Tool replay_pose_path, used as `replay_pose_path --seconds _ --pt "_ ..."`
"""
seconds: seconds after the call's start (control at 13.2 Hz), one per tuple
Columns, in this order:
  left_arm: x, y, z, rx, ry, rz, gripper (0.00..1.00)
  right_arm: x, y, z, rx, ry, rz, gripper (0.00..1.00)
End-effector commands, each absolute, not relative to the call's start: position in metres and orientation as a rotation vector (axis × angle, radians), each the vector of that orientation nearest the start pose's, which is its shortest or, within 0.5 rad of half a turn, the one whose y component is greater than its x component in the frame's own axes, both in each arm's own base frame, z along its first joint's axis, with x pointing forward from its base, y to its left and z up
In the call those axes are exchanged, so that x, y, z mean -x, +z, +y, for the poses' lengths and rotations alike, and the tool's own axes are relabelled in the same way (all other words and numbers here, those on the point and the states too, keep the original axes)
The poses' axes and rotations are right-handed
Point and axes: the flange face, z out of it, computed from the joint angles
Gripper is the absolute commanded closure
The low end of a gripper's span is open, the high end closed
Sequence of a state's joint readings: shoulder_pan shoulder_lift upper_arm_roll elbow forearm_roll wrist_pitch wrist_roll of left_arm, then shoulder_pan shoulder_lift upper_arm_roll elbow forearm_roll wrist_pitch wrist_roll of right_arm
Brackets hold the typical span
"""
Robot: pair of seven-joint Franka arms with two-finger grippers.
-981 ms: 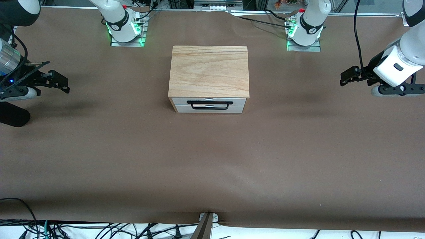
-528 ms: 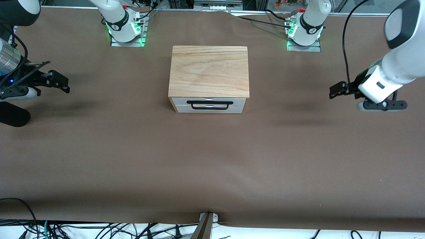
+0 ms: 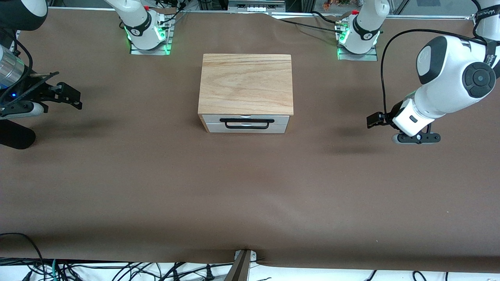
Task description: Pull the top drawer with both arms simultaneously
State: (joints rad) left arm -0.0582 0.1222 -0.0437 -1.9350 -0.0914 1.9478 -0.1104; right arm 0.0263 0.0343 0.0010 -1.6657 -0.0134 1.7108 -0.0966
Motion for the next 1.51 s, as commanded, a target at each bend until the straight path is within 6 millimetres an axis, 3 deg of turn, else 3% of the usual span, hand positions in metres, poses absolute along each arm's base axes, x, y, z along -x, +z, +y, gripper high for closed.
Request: replay_pose_path --seconds 0.0,0.23,0.3,0.53,0.68,0.75,0.91,1.13,1.21,1.43 --pt "-0.571 0.397 -0.069 3.272 0.217 -0.135 0.0 -0.576 0.578 0.015 3.147 -0.011 -0.22 0.0" --pt "-0.57 0.367 -0.079 3.43 0.294 -0.252 0.0 -0.576 0.578 0.016 3.147 -0.011 -0.223 0.0" --pt "-0.569 0.362 -0.092 3.48 0.305 -0.194 0.0 -0.576 0.578 0.015 3.146 -0.011 -0.22 0.0" --pt "-0.57 0.347 -0.102 3.626 0.301 -0.11 0.0 -0.578 0.567 0.02 3.143 0.027 -0.224 0.0" --pt "-0.573 0.335 -0.11 3.793 0.271 -0.033 0.0 -0.581 0.548 0.034 3.048 0.116 -0.215 0.0" --pt "-0.574 0.328 -0.112 3.856 0.234 0.032 0.0 -0.588 0.528 0.042 2.969 0.161 -0.189 0.0" --pt "-0.57 0.315 -0.114 3.943 0.159 0.197 0.0 -0.594 0.513 0.057 2.872 0.19 -0.168 0.0" --pt "-0.563 0.283 -0.119 4.106 0.112 0.345 0.0 -0.61 0.459 0.091 2.6 0.309 -0.08 0.0" --pt "-0.562 0.277 -0.122 4.176 0.113 0.326 0.0 -0.614 0.444 0.102 2.52 0.342 -0.06 0.0" --pt "-0.559 0.258 -0.139 4.409 0.029 0.301 0.0 -0.613 0.395 0.148 2.416 0.414 -0.217 0.0"
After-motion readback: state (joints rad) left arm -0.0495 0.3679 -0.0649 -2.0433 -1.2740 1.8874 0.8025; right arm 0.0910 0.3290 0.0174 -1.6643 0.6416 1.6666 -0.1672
